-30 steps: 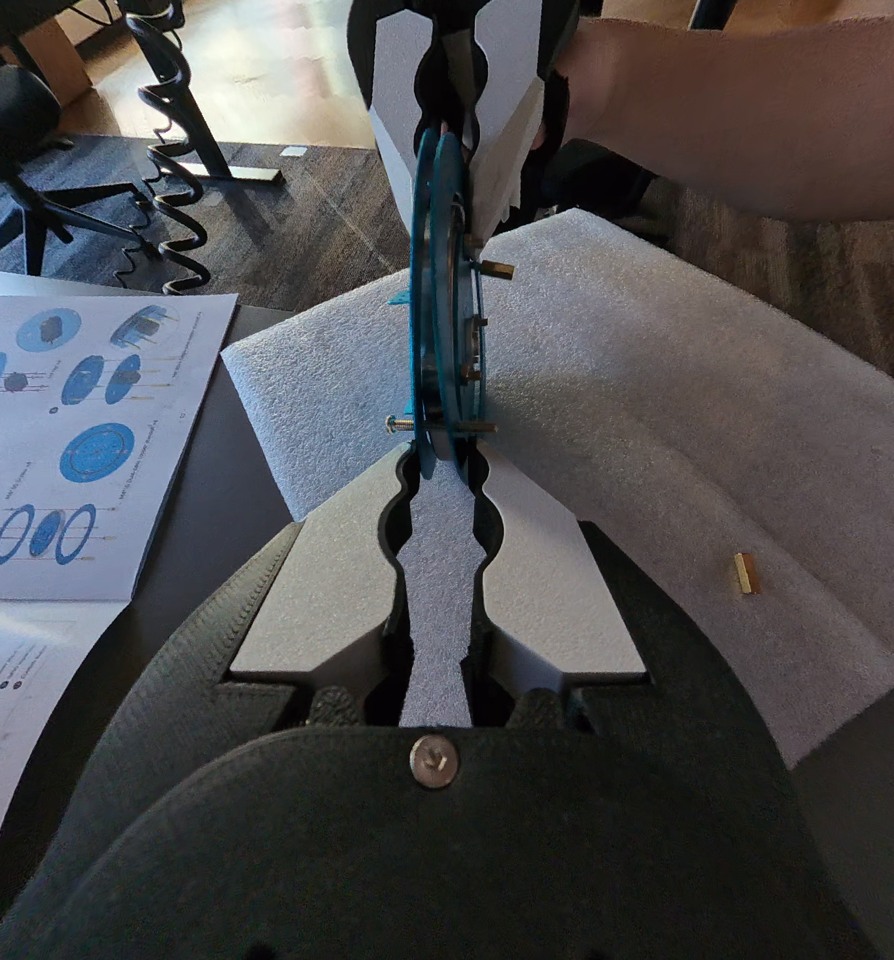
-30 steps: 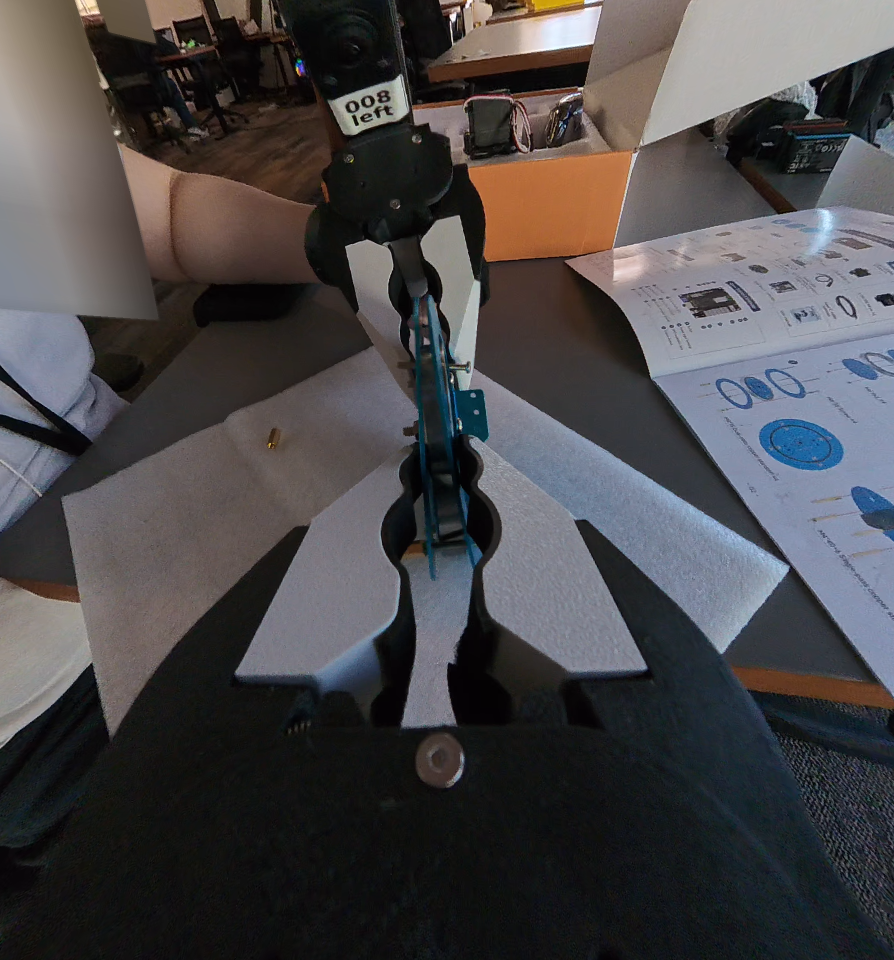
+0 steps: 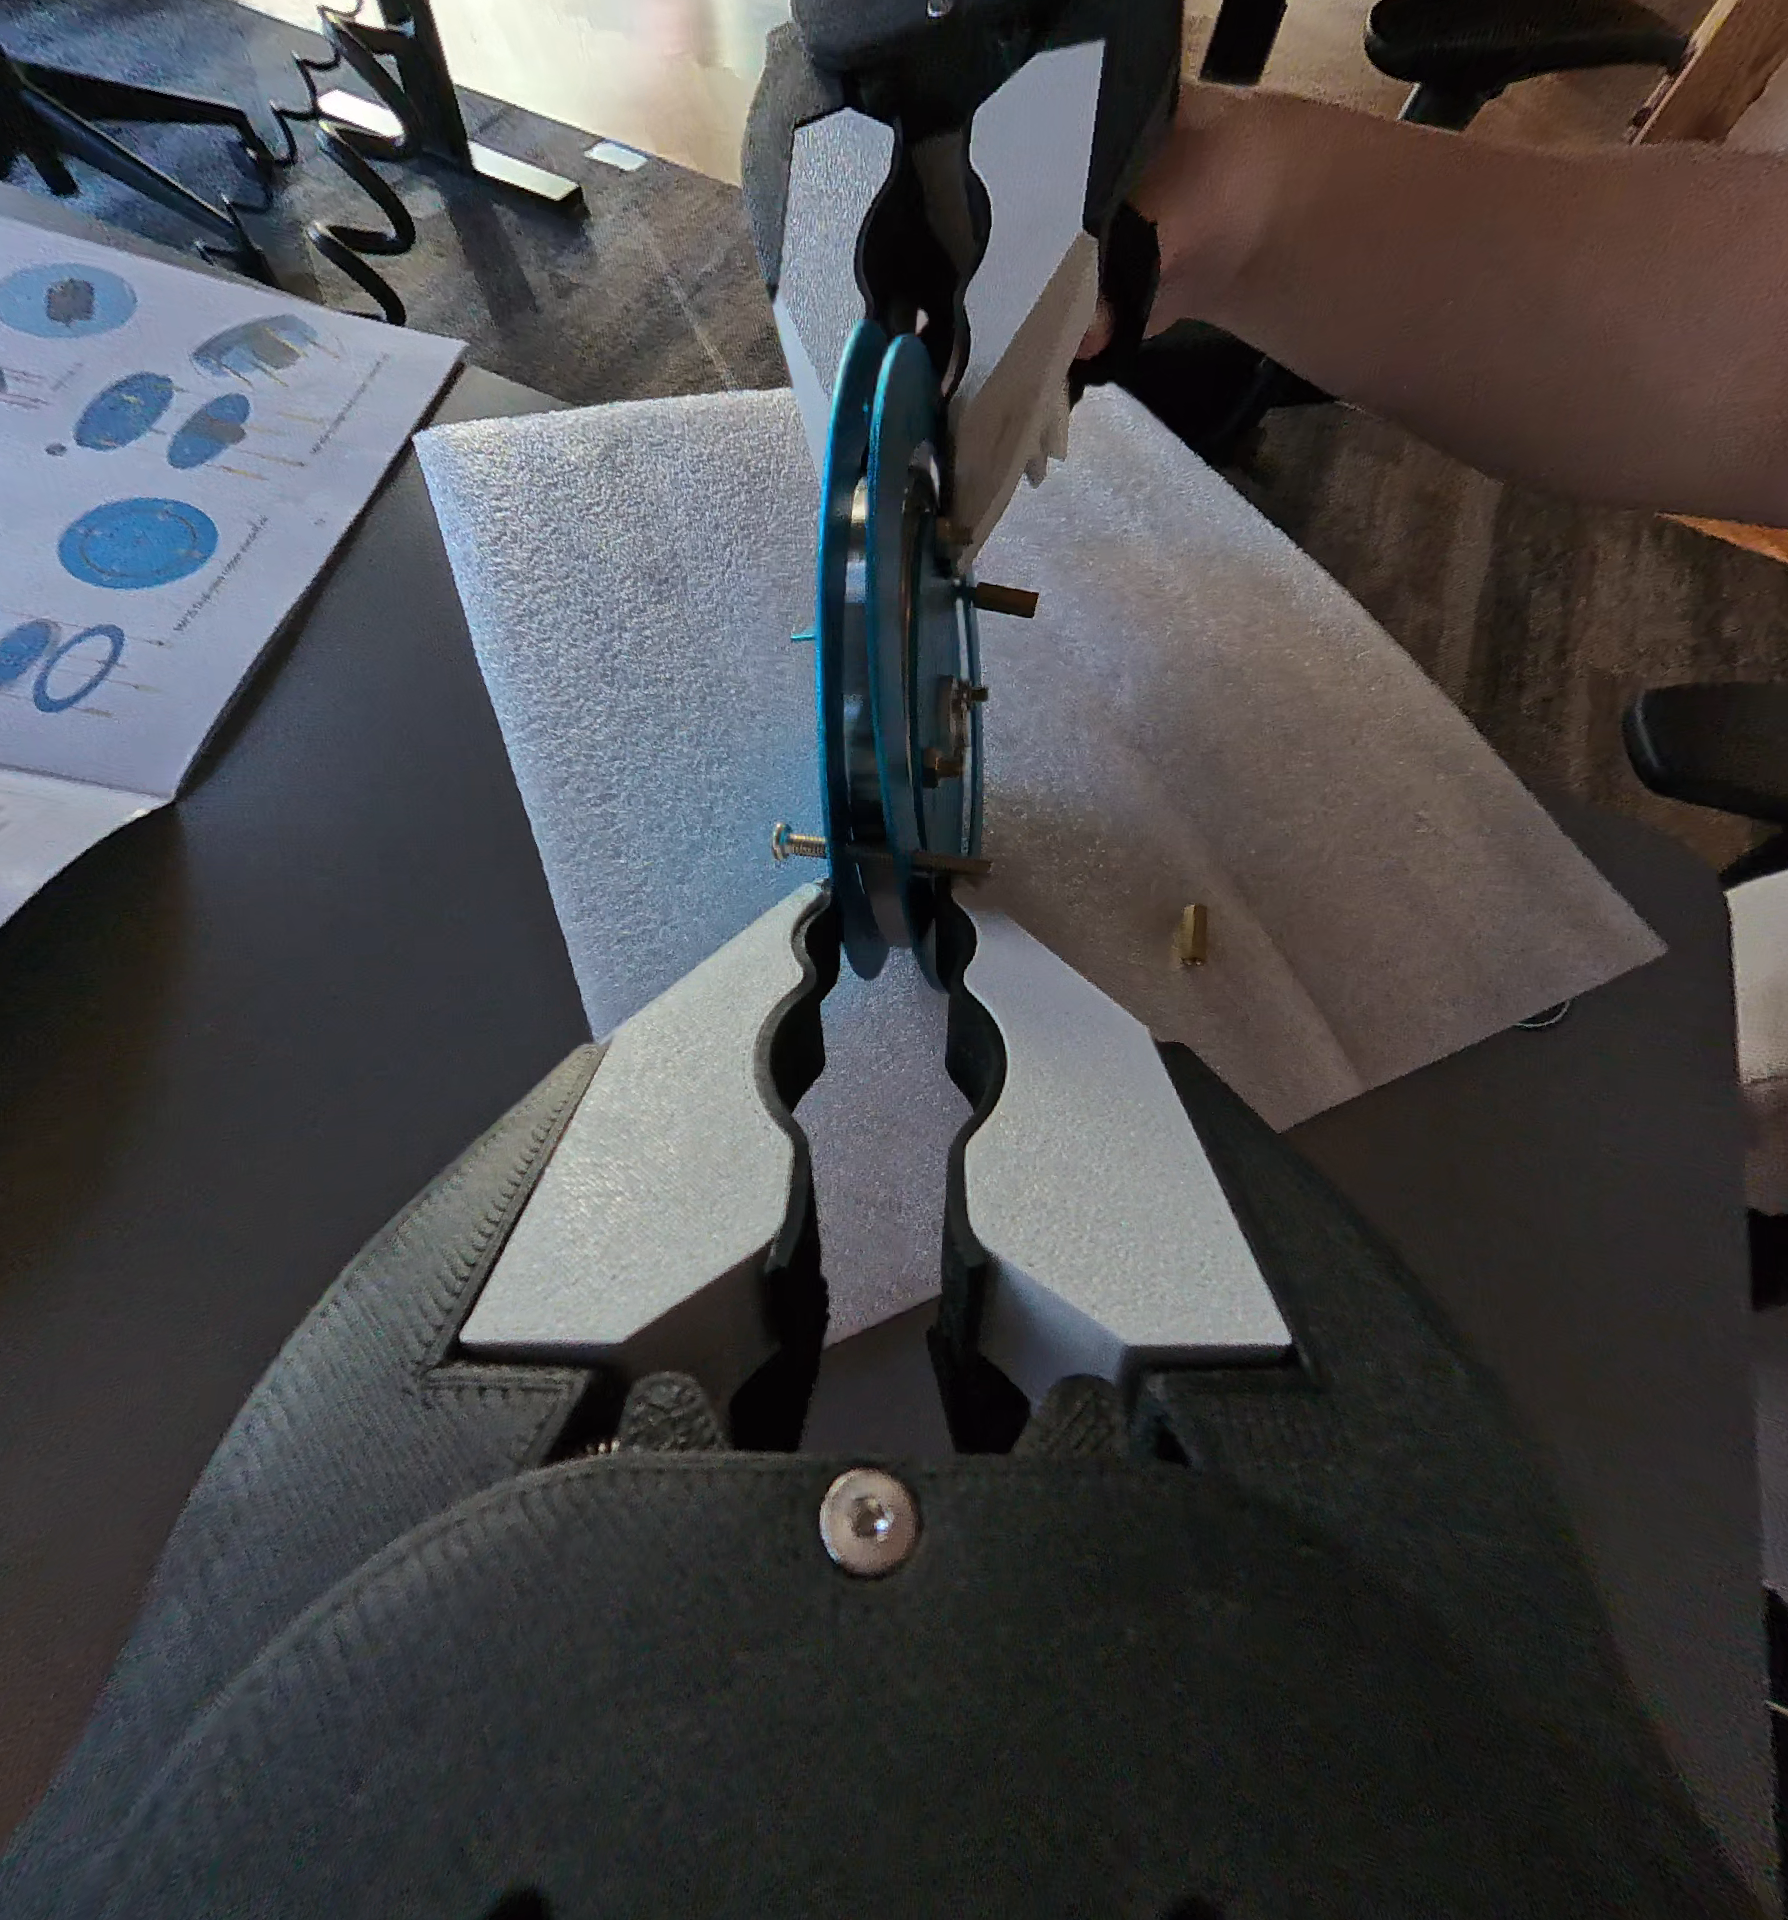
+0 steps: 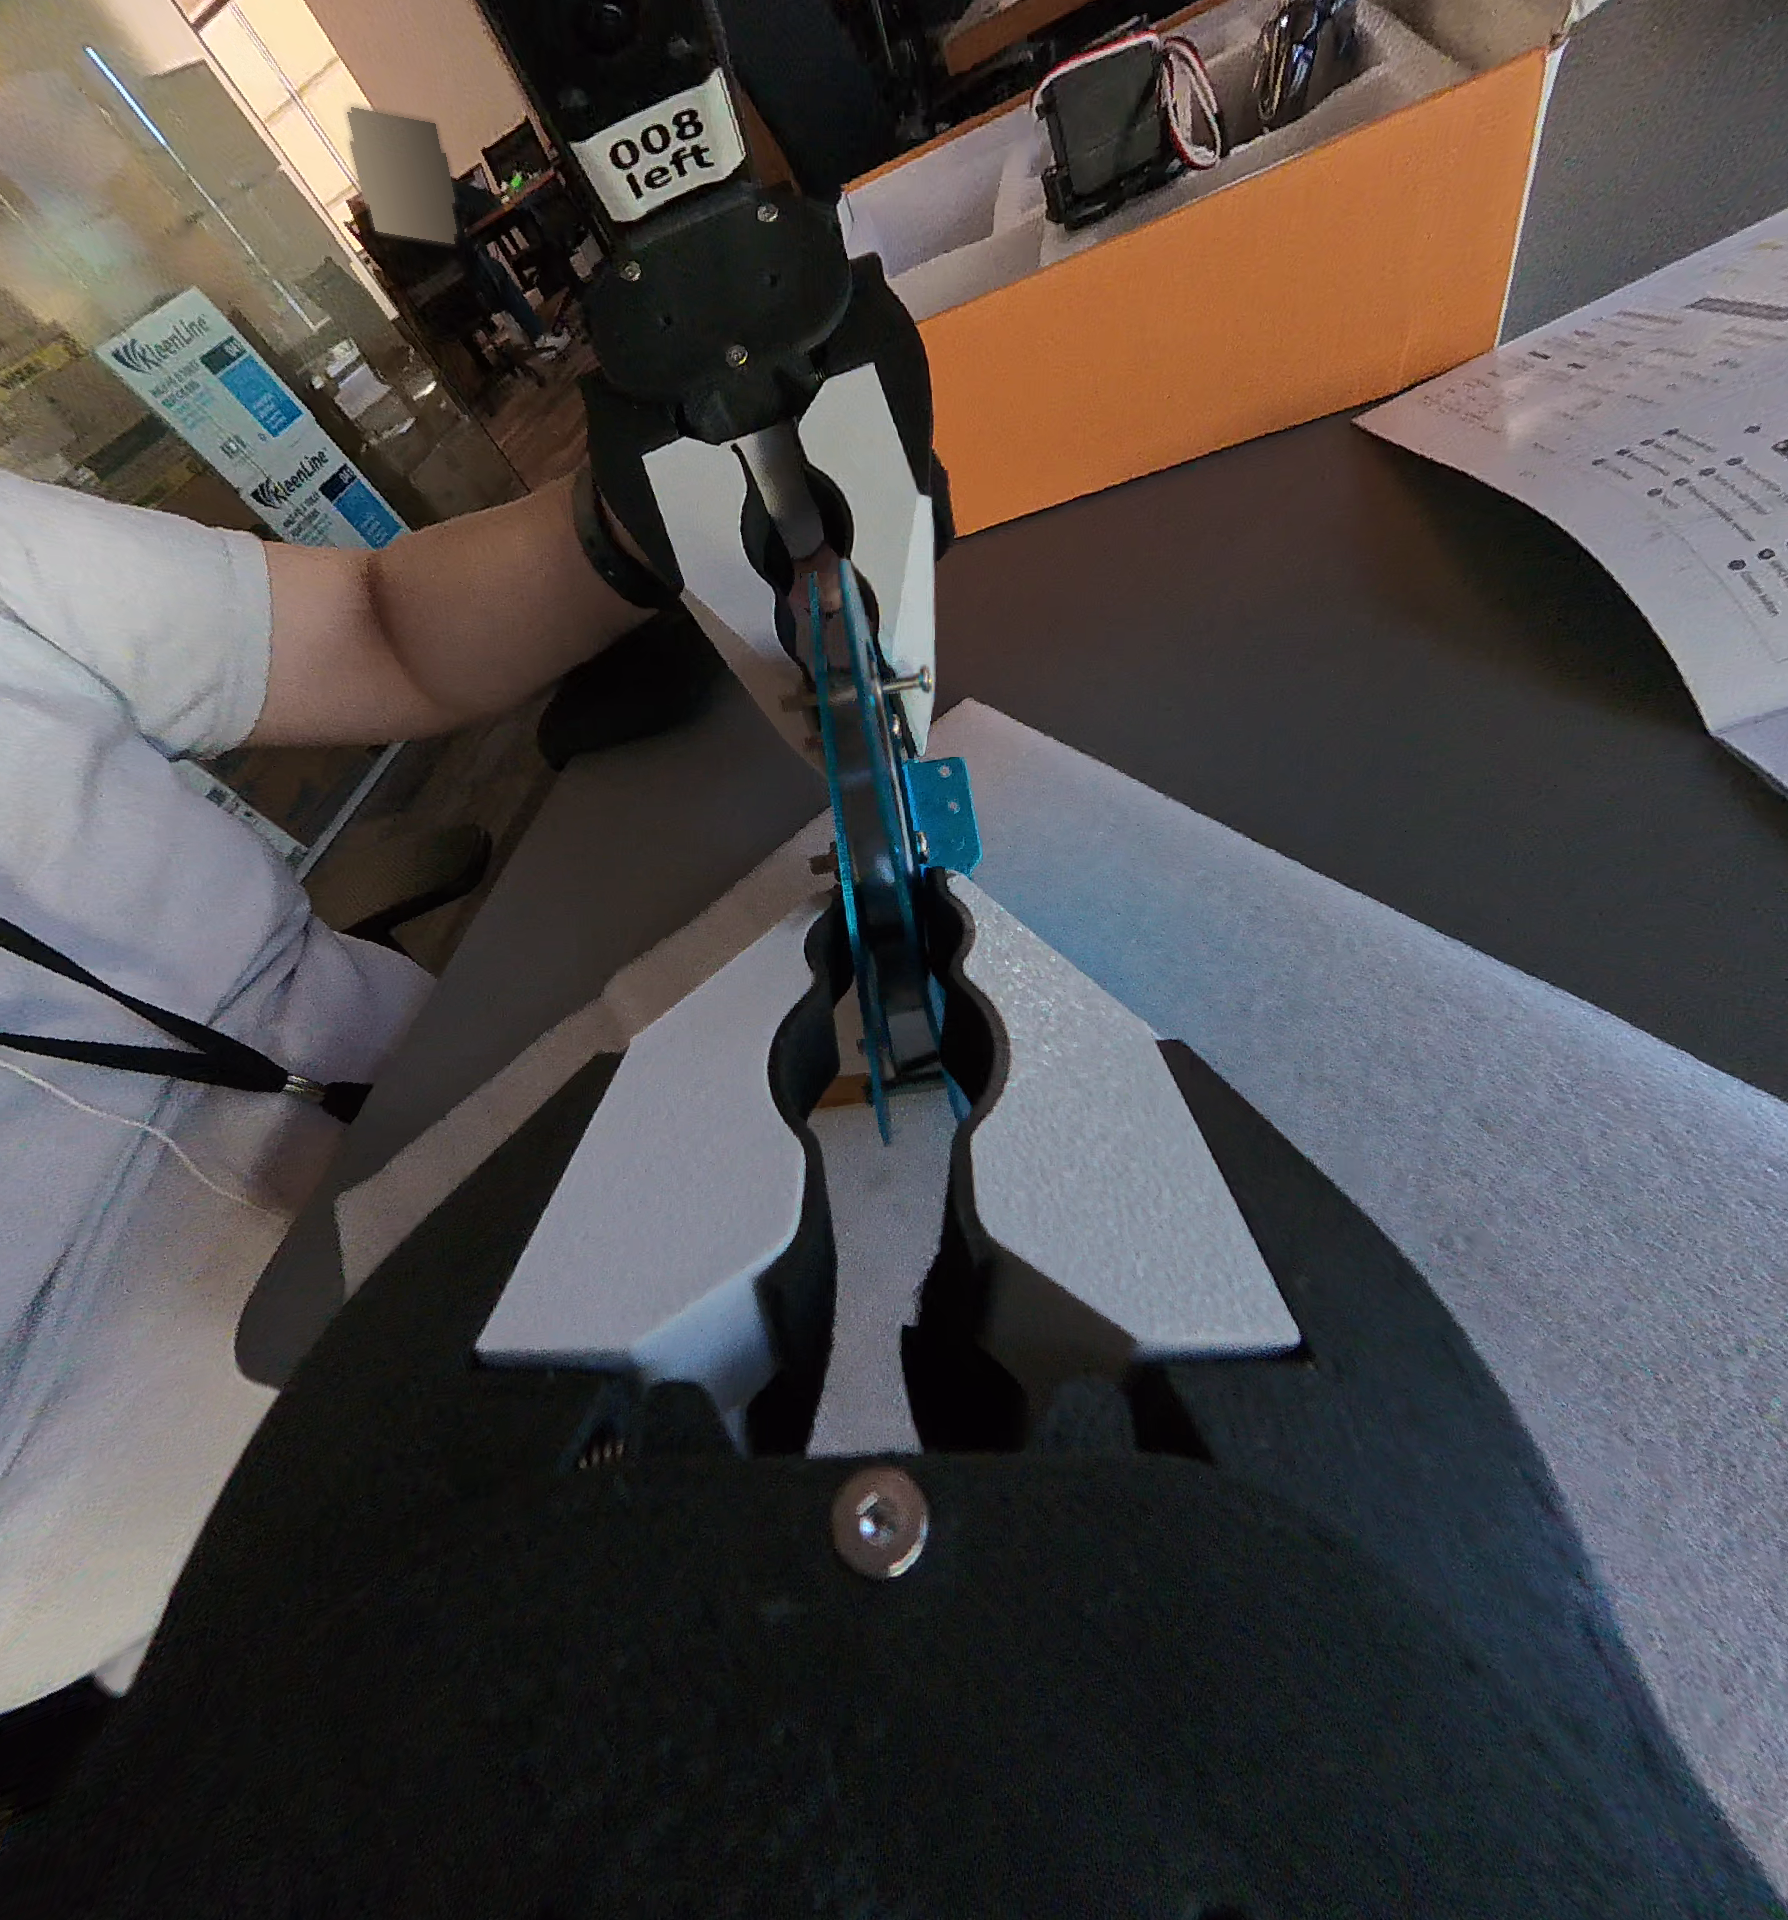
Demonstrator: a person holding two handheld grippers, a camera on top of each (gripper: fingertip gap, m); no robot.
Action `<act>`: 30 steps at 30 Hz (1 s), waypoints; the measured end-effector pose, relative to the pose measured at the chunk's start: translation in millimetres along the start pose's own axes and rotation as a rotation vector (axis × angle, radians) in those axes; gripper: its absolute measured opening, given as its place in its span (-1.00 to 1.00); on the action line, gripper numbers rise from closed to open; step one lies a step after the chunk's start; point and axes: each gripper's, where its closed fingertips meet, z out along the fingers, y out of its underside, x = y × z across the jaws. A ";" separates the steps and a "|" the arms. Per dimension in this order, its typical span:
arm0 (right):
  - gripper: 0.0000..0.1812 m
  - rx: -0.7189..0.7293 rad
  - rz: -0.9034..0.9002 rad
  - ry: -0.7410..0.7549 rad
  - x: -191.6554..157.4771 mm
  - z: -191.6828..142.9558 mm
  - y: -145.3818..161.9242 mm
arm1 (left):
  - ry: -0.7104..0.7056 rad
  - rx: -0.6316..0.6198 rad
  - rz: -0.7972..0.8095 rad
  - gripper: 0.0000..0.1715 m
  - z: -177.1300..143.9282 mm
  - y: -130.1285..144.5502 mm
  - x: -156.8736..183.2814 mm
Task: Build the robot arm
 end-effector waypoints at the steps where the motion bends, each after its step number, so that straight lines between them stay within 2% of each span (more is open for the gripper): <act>1: -0.87 0.010 -0.016 0.007 0.3 -0.5 0.8 | -0.006 0.007 0.017 -0.81 0.6 -0.6 0.0; 9: -0.85 0.052 -0.038 0.047 4.8 -2.1 2.7 | -0.004 0.065 -0.014 -0.79 4.6 -2.2 0.3; 15: -0.84 0.038 -0.012 0.013 7.7 -3.7 5.6 | 0.010 0.101 -0.041 -0.82 6.9 -6.4 1.5; 20: -0.82 0.054 -0.029 0.006 6.5 -5.5 9.2 | -0.007 0.125 -0.004 -0.84 7.9 -10.8 10.3; 24: -0.83 0.042 -0.109 0.042 4.7 -6.7 12.0 | -0.004 0.166 -0.036 -0.83 9.4 -13.5 11.0; 27: -0.85 0.027 -0.178 0.043 -3.2 -6.7 14.1 | 0.014 0.125 -0.041 -0.80 17.2 -7.5 15.4; 30: -0.85 0.017 -0.214 0.063 -5.6 -7.7 15.8 | -0.041 0.069 0.022 -0.83 24.5 -3.6 15.3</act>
